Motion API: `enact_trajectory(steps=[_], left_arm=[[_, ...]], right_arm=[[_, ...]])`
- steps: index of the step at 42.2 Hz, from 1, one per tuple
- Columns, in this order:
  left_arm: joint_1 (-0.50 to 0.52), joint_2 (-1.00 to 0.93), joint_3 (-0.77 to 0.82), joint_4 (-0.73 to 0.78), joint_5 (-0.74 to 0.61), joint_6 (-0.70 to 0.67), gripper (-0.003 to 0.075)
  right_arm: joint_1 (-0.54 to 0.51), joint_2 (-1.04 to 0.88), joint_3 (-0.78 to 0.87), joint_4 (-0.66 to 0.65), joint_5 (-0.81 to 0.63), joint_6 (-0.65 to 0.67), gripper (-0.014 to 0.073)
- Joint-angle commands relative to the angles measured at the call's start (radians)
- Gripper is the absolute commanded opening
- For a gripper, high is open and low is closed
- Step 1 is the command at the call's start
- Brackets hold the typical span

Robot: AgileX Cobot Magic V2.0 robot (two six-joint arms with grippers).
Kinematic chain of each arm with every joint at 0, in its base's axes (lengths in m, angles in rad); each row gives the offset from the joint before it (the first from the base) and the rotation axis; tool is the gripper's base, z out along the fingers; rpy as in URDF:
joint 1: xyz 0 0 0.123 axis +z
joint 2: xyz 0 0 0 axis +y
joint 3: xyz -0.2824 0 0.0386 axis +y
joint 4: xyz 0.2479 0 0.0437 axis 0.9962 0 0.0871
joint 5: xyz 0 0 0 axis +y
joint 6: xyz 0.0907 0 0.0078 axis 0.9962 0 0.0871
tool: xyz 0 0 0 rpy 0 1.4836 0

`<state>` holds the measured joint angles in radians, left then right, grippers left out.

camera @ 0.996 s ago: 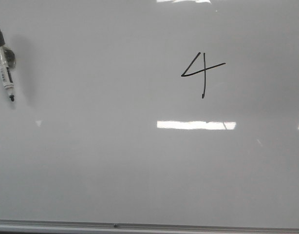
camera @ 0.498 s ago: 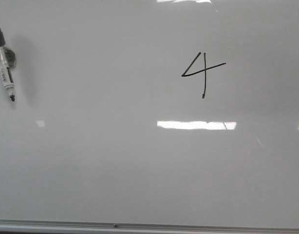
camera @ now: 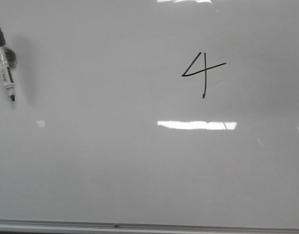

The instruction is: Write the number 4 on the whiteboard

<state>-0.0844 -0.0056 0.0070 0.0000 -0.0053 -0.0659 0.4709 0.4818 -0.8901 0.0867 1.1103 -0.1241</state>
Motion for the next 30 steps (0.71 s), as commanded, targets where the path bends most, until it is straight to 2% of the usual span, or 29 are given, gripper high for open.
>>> enact_trajectory(steps=[1,30], left_arm=[[-0.007,-0.014,0.005,0.000,-0.089,0.000,-0.0020],[-0.007,-0.014,0.005,0.000,-0.090,0.000,-0.0020]], right_arm=[[-0.007,0.006,-0.031,-0.007,-0.061,-0.007,-0.0069],[-0.001,-0.013,-0.005,-0.005,-0.086,-0.007,-0.0069]])
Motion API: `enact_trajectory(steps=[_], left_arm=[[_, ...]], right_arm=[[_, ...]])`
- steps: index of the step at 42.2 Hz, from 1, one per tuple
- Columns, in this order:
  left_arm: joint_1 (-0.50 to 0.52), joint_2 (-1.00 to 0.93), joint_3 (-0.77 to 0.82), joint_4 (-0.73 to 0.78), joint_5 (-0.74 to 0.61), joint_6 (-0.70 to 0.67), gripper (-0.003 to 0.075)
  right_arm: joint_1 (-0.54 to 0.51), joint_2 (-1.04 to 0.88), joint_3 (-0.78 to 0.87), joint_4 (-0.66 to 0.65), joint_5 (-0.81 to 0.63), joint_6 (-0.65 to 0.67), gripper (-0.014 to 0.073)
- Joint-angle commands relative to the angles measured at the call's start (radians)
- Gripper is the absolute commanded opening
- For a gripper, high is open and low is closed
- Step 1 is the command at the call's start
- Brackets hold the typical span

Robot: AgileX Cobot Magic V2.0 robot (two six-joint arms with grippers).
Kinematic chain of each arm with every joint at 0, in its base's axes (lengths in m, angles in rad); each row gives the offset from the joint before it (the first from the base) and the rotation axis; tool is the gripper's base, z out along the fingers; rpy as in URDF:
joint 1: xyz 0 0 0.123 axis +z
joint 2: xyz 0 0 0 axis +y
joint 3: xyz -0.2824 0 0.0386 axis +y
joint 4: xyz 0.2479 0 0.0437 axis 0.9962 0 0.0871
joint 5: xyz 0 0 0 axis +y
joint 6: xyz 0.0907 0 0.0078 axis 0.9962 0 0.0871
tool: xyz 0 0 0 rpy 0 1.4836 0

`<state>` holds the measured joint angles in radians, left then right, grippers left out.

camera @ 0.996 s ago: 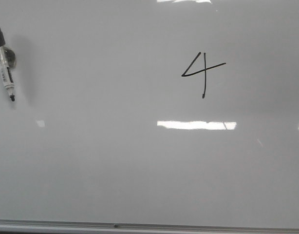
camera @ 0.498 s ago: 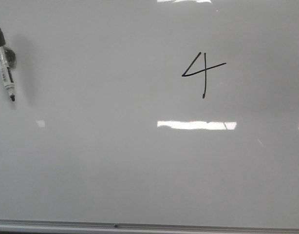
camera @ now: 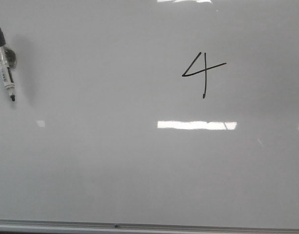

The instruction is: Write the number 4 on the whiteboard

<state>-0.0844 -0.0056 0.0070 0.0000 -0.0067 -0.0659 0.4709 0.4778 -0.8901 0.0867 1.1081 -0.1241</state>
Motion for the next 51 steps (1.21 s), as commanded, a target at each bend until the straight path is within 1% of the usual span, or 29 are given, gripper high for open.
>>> enact_trajectory(steps=[1,5,9,15,18,24,28,32,35,41,51], left_arm=[[-0.007,-0.014,0.005,0.000,-0.089,0.000,-0.0020],[-0.007,-0.014,0.005,0.000,-0.089,0.000,-0.0020],[-0.007,-0.014,0.005,0.000,-0.089,0.000,-0.0020],[-0.007,-0.014,0.005,0.000,-0.089,0.000,-0.0020],[-0.007,-0.014,0.005,0.000,-0.089,0.000,-0.0020],[-0.007,-0.014,0.005,0.000,-0.089,0.000,-0.0020],[-0.007,-0.014,0.005,0.000,-0.089,0.000,-0.0020],[-0.007,-0.014,0.005,0.000,-0.089,0.000,-0.0020],[-0.007,-0.014,0.005,0.000,-0.089,0.000,-0.0020],[-0.007,-0.014,0.005,0.000,-0.089,0.000,-0.0020],[-0.007,-0.014,0.005,0.000,-0.089,0.000,-0.0020]], right_arm=[[-0.008,-0.016,0.006,-0.008,-0.091,-0.007,-0.0069],[-0.050,-0.060,0.070,-0.009,-0.118,-0.008,-0.0069],[-0.117,-0.116,0.161,-0.016,-0.223,-0.008,-0.0069],[-0.242,-0.229,0.348,-0.016,-0.487,-0.008,-0.0069],[-0.313,-0.304,0.477,-0.016,-0.644,-0.008,-0.0069],[-0.423,-0.410,0.679,-0.015,-0.872,-0.008,-0.0069],[-0.470,-0.469,0.803,-0.015,-0.979,-0.007,-0.0069],[-0.478,-0.511,0.902,-0.015,-1.108,-0.007,-0.0069],[-0.477,-0.507,0.891,-0.014,-1.072,-0.007,-0.0069],[-0.477,-0.508,0.903,-0.014,-1.148,-0.007,-0.0069],[-0.477,-0.507,0.903,-0.014,-1.161,-0.007,-0.0069]])
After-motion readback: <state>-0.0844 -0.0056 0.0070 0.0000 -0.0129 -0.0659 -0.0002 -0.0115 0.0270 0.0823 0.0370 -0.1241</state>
